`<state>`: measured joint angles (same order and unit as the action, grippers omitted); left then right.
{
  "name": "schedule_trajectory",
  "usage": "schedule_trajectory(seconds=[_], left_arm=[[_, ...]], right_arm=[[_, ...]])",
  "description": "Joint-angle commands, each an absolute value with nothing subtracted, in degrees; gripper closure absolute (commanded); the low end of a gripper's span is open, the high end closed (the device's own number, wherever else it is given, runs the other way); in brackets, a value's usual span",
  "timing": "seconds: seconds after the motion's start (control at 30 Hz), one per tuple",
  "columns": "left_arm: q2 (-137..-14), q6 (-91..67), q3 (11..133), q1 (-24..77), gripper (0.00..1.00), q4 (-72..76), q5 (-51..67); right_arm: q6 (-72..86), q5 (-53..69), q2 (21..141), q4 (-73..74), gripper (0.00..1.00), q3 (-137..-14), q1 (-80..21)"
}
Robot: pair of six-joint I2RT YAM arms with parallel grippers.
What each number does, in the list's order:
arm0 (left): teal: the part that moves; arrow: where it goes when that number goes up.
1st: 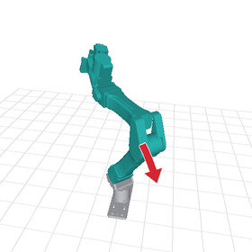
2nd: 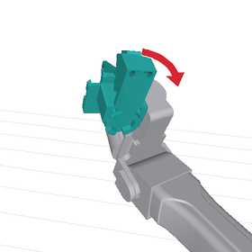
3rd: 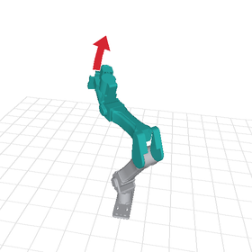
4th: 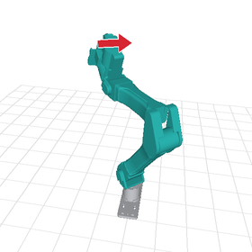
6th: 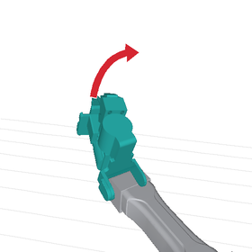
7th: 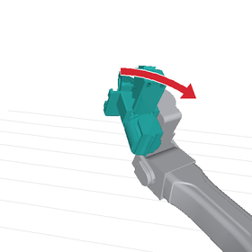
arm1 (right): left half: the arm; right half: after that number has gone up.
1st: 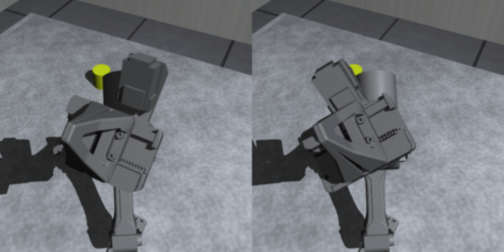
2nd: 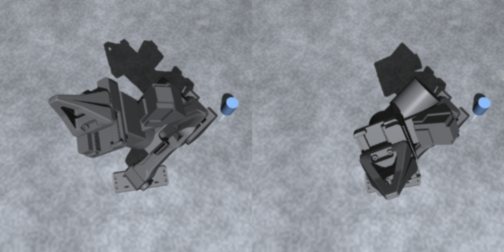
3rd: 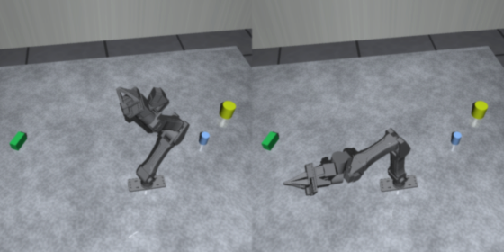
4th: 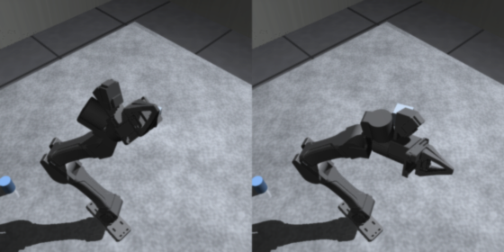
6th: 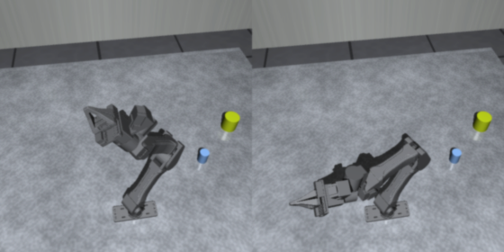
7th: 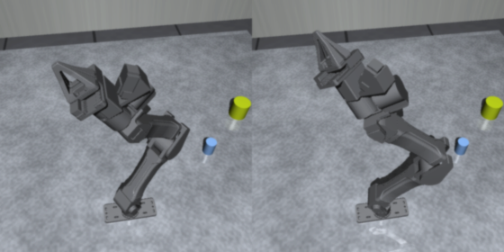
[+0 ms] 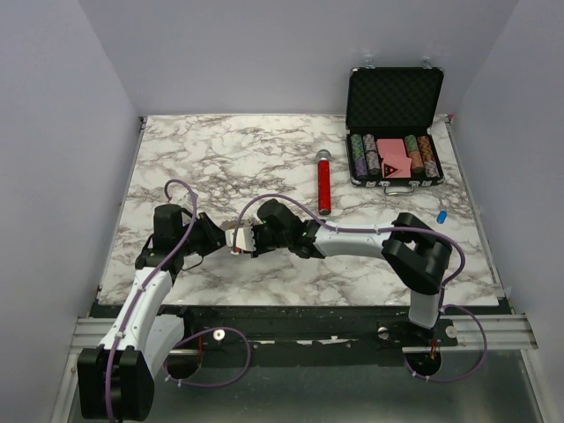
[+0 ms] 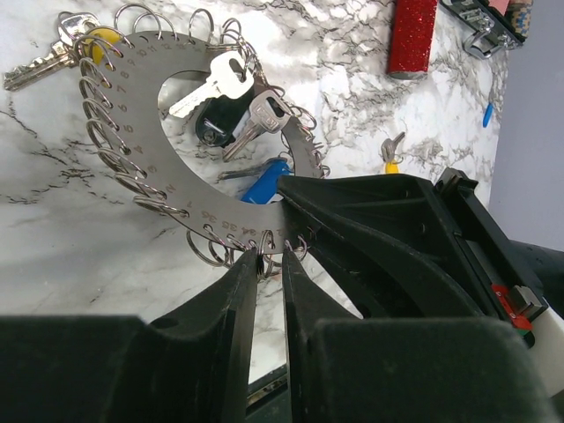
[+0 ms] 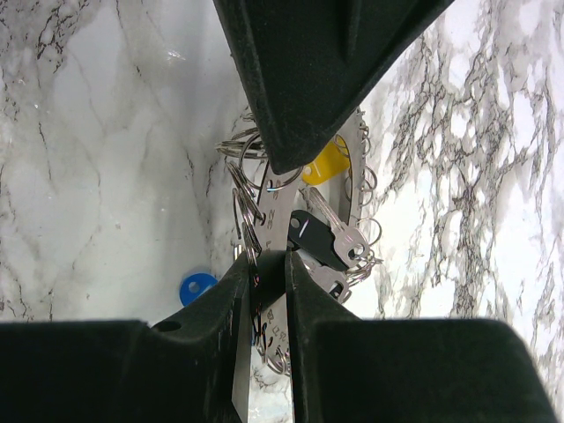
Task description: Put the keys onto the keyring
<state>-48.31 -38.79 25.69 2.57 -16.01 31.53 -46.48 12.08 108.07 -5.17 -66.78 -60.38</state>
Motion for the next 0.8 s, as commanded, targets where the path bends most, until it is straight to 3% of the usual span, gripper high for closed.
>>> schedule_trajectory(seconds=[0.0,0.5,0.77], left_arm=[[-48.7,-37.7,26.9,2.2,0.75,-16.1,30.8],[-50.0,-37.6,27.2,2.2,0.84,-15.7,30.9],[-50.4,-37.4,27.2,2.2,1.00,-15.3,31.4]], right_arm=[[-44.1,13.8,108.1,-2.9,0.79,-66.4,-60.6],[-44.1,13.8,108.1,-3.0,0.79,-66.4,-60.6],[-44.0,13.8,108.2,-3.0,0.79,-66.4,-60.6]])
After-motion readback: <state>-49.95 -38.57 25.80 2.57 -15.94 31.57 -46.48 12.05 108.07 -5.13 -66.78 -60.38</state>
